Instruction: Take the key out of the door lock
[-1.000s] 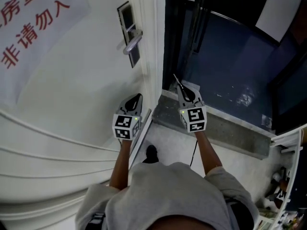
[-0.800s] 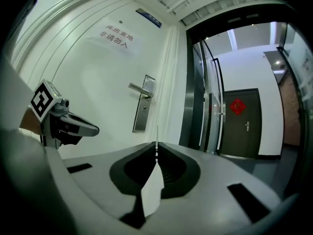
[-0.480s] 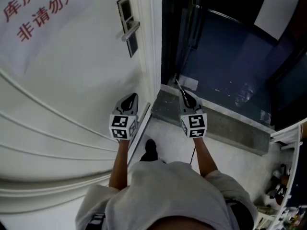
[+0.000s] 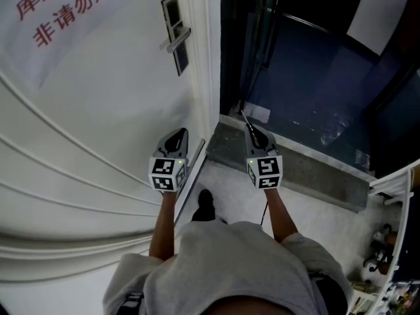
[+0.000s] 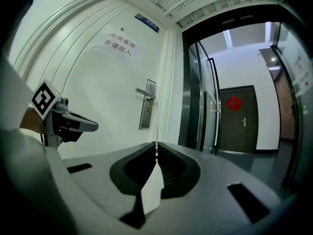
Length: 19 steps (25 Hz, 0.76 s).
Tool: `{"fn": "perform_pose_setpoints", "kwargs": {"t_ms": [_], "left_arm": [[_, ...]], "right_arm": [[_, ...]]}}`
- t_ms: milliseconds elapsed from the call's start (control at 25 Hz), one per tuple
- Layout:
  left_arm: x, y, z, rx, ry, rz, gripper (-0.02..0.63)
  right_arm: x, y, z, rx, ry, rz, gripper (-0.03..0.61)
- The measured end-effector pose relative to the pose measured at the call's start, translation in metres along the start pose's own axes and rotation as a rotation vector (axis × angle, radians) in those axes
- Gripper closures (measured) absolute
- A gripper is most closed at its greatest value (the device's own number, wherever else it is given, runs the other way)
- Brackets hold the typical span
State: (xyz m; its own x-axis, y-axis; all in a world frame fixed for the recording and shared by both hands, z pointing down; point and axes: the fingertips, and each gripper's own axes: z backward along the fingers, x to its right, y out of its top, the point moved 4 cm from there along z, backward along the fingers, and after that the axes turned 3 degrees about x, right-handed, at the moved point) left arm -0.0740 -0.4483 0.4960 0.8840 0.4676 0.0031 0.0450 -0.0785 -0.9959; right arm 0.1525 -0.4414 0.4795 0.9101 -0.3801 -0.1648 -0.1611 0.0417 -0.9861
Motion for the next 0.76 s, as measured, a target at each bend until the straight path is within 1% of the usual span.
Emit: {"fn": "perform_pose_setpoints", "kwargs": {"t_ms": [760], "left_arm": [[0.0030, -0.0001, 0.0036, 0.002, 0.007, 0.007, 0.595]], "right_arm": [[-0.0073, 0.0011, 0.0010, -0.001, 0.016, 0.015, 0.549]]}}
